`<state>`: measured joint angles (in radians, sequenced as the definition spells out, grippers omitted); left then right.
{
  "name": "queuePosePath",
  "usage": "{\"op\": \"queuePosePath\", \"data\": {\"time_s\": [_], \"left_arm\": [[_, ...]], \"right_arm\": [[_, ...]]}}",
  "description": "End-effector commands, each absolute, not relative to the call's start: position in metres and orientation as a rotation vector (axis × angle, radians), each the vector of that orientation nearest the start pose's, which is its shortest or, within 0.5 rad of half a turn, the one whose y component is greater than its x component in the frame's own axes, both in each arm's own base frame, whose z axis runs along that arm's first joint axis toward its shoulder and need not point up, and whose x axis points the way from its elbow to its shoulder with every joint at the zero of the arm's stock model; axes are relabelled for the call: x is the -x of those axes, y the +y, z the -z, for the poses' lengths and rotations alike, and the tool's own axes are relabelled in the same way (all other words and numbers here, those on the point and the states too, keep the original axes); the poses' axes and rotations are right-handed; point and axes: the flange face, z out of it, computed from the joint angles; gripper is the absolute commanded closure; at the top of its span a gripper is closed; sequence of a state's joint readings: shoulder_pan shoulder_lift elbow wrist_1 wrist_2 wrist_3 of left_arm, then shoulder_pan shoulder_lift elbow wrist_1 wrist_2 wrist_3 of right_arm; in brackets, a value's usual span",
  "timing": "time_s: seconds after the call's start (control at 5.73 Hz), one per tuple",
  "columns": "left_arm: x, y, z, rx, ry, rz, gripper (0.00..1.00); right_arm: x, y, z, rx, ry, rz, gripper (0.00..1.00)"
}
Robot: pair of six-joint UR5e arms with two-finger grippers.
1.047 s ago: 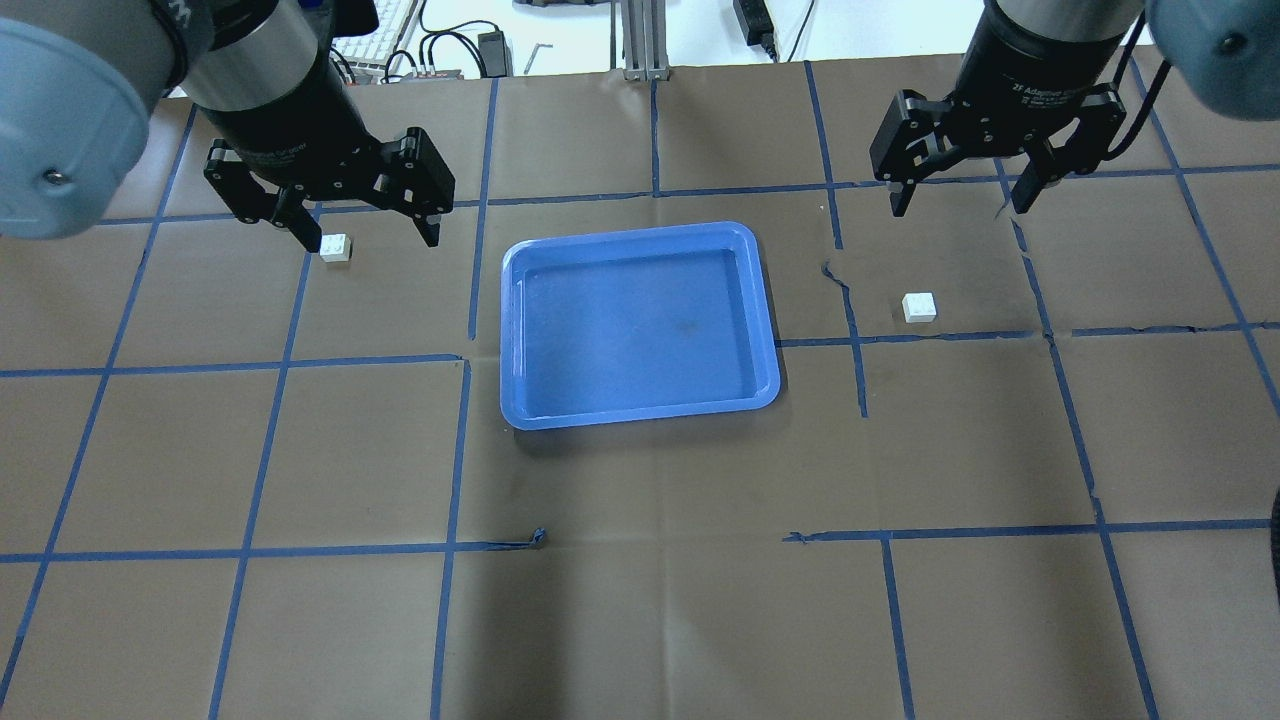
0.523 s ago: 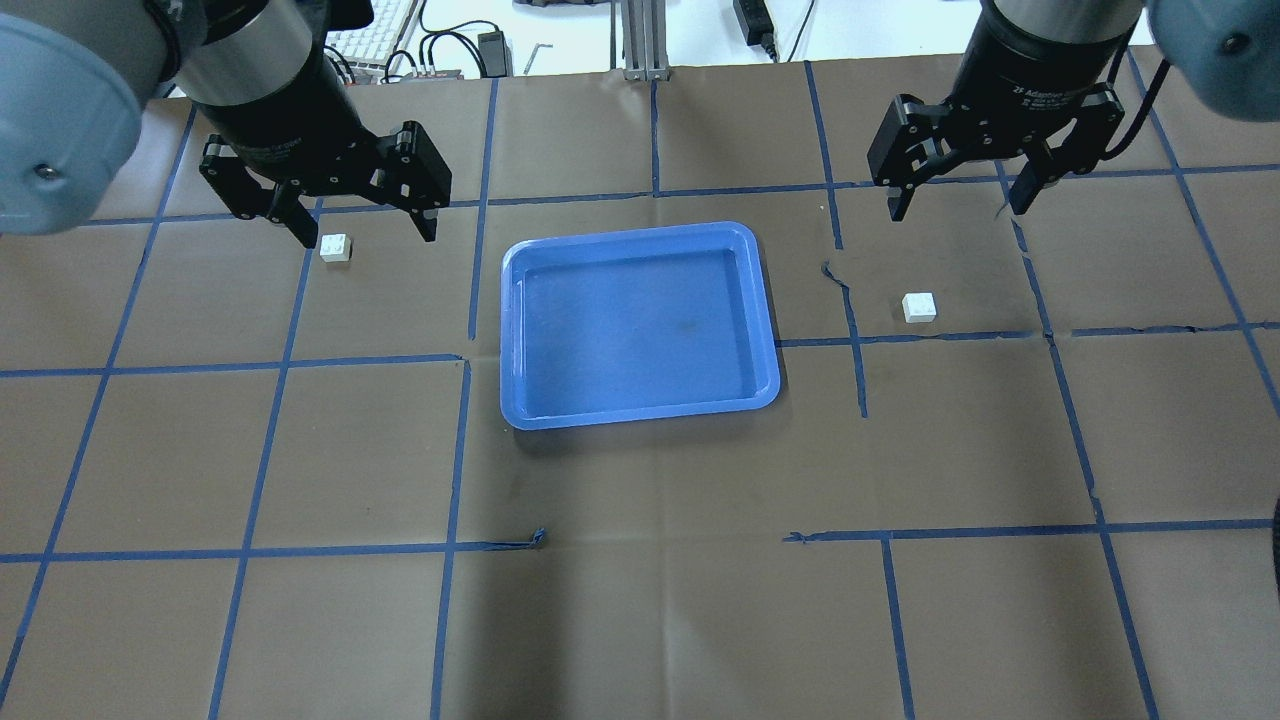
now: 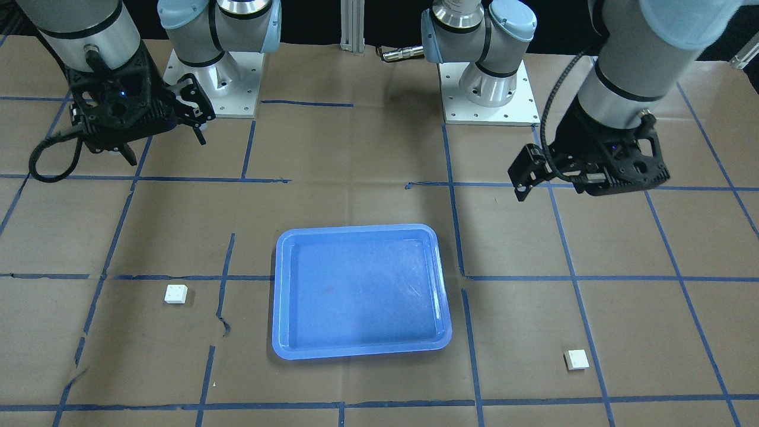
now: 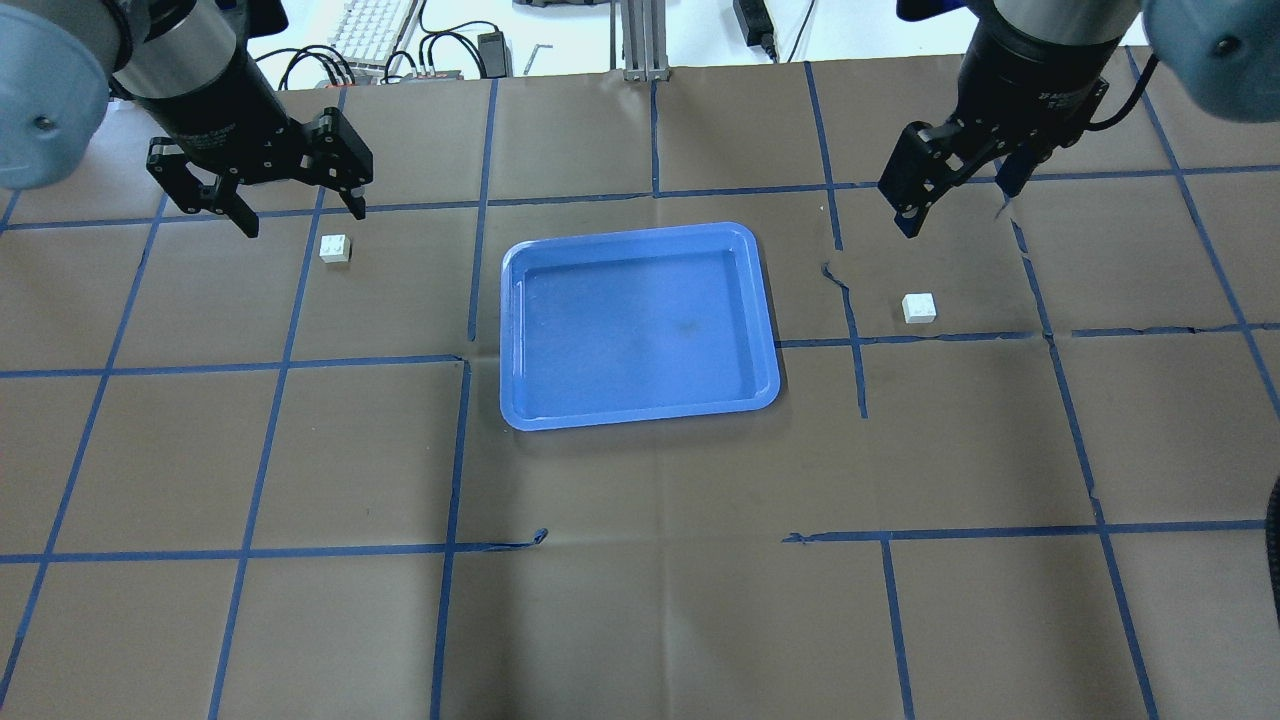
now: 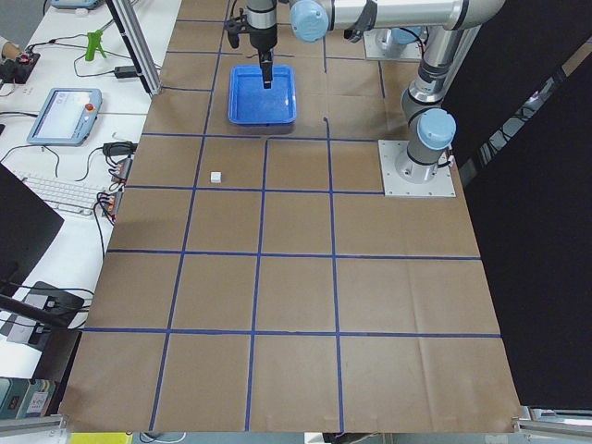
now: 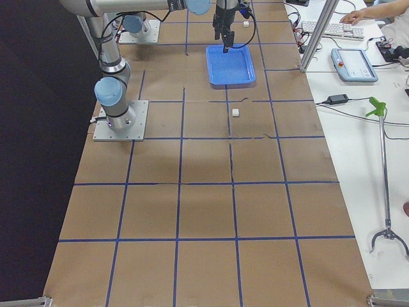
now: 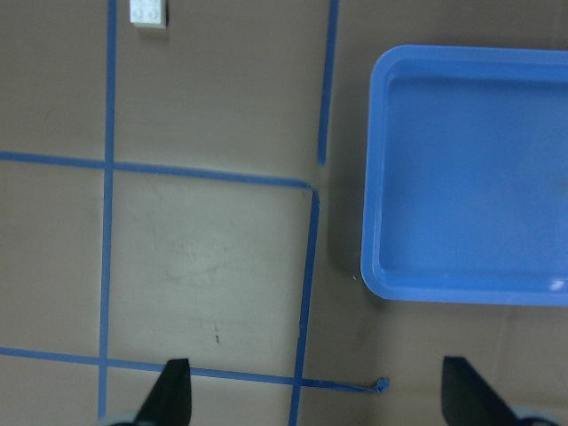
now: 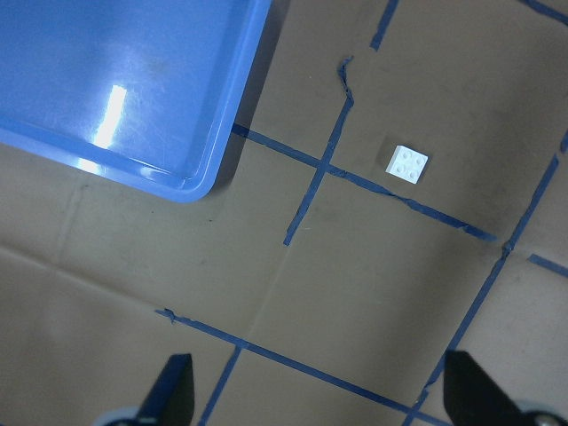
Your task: Assemble white blocks and place on blue tray
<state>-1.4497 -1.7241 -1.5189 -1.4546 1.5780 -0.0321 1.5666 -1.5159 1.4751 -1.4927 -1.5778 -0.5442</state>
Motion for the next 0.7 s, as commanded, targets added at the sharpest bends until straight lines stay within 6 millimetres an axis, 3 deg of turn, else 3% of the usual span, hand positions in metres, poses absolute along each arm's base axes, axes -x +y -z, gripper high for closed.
{"op": "queuePosePath", "data": {"time_s": [0.0, 0.17, 0.35, 0.52], "left_arm": [[0.006, -0.647, -0.333, 0.061, 3.126, 0.081, 0.01], [-0.014, -0.663, -0.291, -0.065, 3.121, 0.079, 0.01], [-0.03, -0.672, -0.264, -0.064, 3.115, 0.089, 0.01], [-0.04, -0.679, -0.237, -0.061, 3.107, 0.122, 0.01]], "right_arm": [[-0.111, -0.542, -0.483, 1.361, 2.844, 0.003, 0.0], [-0.094, -0.558, -0.473, 1.699, 2.654, 0.013, 0.0], [-0.075, -0.574, -0.459, 1.978, 2.449, 0.007, 0.01], [-0.042, -0.591, -0.448, 2.126, 2.294, 0.062, 0.01]]}}
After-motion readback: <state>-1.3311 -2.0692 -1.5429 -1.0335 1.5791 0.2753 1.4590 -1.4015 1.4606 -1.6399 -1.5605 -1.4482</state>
